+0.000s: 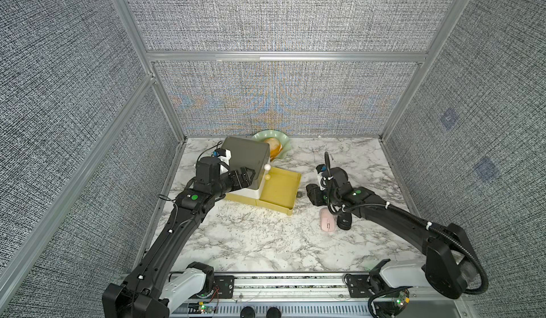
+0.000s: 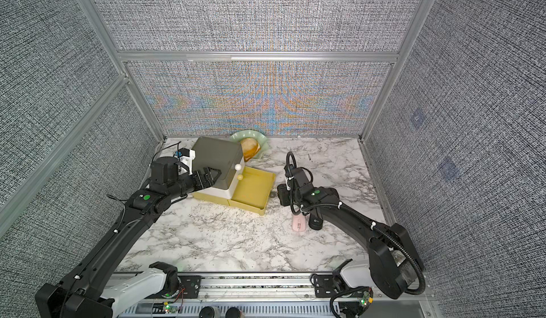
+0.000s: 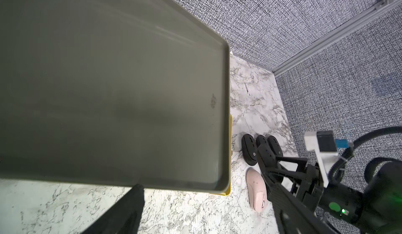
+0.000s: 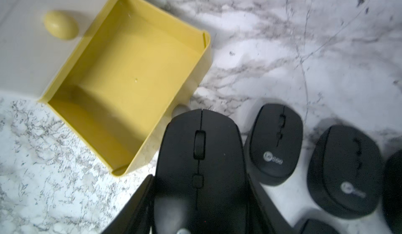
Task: Take the mice out of the drawer
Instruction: Place the mouse at the center of the board.
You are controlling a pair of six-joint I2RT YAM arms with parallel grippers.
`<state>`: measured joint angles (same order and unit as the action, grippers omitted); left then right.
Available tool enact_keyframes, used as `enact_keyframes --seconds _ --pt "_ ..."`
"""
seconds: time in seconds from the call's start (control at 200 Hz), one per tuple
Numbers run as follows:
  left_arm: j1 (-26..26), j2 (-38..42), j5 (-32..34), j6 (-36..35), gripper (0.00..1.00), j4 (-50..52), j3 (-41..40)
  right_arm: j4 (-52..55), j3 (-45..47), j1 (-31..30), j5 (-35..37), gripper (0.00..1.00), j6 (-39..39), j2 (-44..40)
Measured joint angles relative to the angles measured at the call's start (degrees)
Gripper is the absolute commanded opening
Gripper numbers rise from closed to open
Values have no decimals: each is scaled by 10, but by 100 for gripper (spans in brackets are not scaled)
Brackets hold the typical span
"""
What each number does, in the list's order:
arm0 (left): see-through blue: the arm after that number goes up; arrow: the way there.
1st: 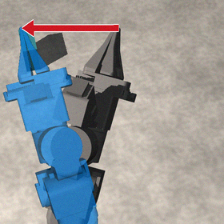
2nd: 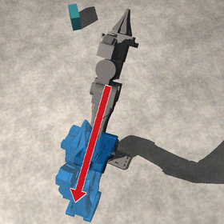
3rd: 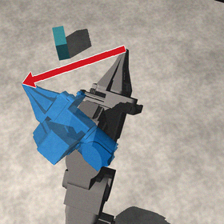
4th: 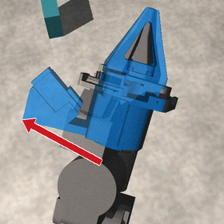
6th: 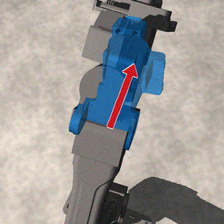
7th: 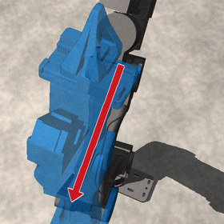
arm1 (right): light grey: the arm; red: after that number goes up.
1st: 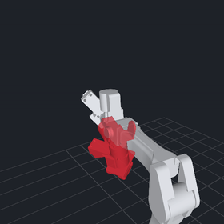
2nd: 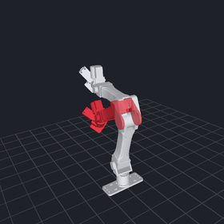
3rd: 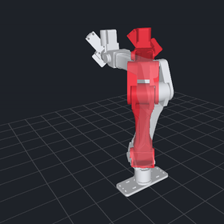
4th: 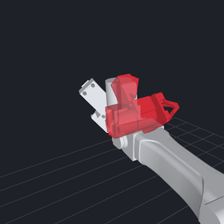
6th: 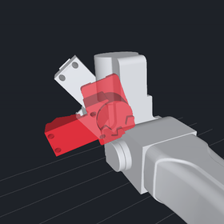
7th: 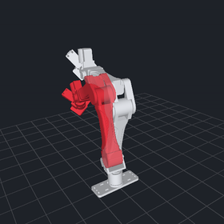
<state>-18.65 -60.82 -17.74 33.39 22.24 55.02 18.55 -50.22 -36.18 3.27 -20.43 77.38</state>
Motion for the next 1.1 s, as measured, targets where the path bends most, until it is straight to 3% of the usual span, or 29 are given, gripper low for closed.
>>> enact_keyframes --seconds 0.37,0.74,0.895,1.101 --pt "-11 7 -2 0 93 2 -14 -4 81 -143 111 45 -178 15" --pt "-11 9 12 1 93 2 -17 -44 96 -178 157 46 -240 80" --pt "-12 9 13 0 94 2 -17 -55 92 -181 162 63 -248 98" --pt "-11 9 14 -12 96 7 10 -38 72 -177 164 76 -248 83"
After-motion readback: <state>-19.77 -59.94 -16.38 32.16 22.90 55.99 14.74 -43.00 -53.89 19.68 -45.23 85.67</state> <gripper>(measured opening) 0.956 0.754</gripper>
